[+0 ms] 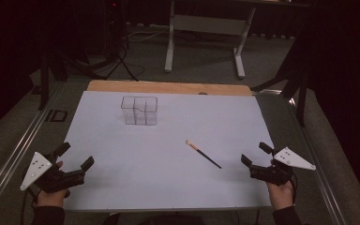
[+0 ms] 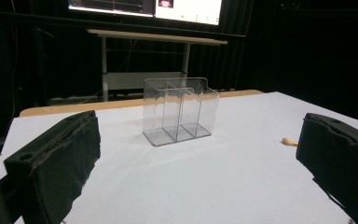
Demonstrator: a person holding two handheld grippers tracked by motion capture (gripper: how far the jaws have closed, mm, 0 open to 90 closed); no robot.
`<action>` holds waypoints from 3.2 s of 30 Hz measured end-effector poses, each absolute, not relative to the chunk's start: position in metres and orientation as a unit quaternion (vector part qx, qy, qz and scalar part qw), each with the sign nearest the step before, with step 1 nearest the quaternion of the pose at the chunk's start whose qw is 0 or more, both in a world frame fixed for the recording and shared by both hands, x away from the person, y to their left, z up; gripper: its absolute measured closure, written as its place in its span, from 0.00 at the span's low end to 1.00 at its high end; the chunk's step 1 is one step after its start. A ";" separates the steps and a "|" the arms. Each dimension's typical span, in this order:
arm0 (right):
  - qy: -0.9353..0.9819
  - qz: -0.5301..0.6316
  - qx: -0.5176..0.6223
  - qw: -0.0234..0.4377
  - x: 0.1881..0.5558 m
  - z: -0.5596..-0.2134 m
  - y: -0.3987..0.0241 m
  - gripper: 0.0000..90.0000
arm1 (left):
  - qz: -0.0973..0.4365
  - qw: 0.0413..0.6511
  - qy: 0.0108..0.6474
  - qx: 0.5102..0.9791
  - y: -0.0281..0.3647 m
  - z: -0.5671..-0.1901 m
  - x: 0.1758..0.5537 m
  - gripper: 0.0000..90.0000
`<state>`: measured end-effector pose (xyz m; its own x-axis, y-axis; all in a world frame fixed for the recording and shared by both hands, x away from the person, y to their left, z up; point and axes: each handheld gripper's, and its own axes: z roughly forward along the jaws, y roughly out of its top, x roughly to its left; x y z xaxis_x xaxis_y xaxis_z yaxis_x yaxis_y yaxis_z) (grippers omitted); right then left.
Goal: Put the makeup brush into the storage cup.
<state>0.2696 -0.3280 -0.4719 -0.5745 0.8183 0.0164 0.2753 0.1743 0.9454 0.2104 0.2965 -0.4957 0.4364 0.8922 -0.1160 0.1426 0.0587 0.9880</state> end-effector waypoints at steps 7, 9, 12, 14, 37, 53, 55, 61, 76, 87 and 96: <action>0.720 0.513 0.385 0.265 0.269 -0.472 -0.329 0.13 | 0.324 0.590 0.426 0.605 0.297 -0.494 0.209 0.00; 0.719 0.512 0.389 0.264 0.269 -0.472 -0.331 0.14 | 0.325 0.592 0.429 0.600 0.299 -0.494 0.208 0.00; 0.720 0.510 0.390 0.263 0.269 -0.472 -0.331 0.14 | 0.324 0.594 0.429 0.598 0.300 -0.494 0.208 0.00; 0.721 0.508 0.390 0.263 0.268 -0.471 -0.331 0.14 | 0.325 0.594 0.429 0.598 0.300 -0.493 0.207 0.00; 0.711 0.518 0.393 0.268 0.268 -0.432 -0.329 0.15 | 0.331 0.596 0.421 0.599 0.299 -0.490 0.205 0.00; 0.748 0.518 0.343 0.234 0.298 -0.399 -0.296 0.13 | 0.332 0.594 0.422 0.599 0.299 -0.488 0.204 0.00; 0.759 0.510 0.336 0.226 0.303 -0.398 -0.290 0.13 | 0.338 0.587 0.425 0.600 0.299 -0.487 0.204 0.00; 0.779 0.495 0.328 0.202 0.316 -0.400 -0.273 0.13 | 0.337 0.591 0.423 0.598 0.299 -0.487 0.203 0.00; 0.814 0.466 0.309 0.154 0.335 -0.425 -0.233 0.11 | 0.338 0.594 0.425 0.594 0.300 -0.486 0.202 0.00; 0.840 0.429 0.317 0.105 0.345 -0.447 -0.214 0.13 | 0.337 0.593 0.425 0.595 0.299 -0.487 0.202 0.00; 0.860 0.383 0.320 0.103 0.353 -0.457 -0.206 0.19 | 0.335 0.593 0.427 0.595 0.299 -0.488 0.202 0.00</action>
<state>0.3532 -0.2060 -0.4573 -0.7735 0.6301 0.0678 0.4722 0.5017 0.7248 0.2024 0.2989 -0.4877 0.4119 0.9049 -0.1077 0.1108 0.0675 0.9915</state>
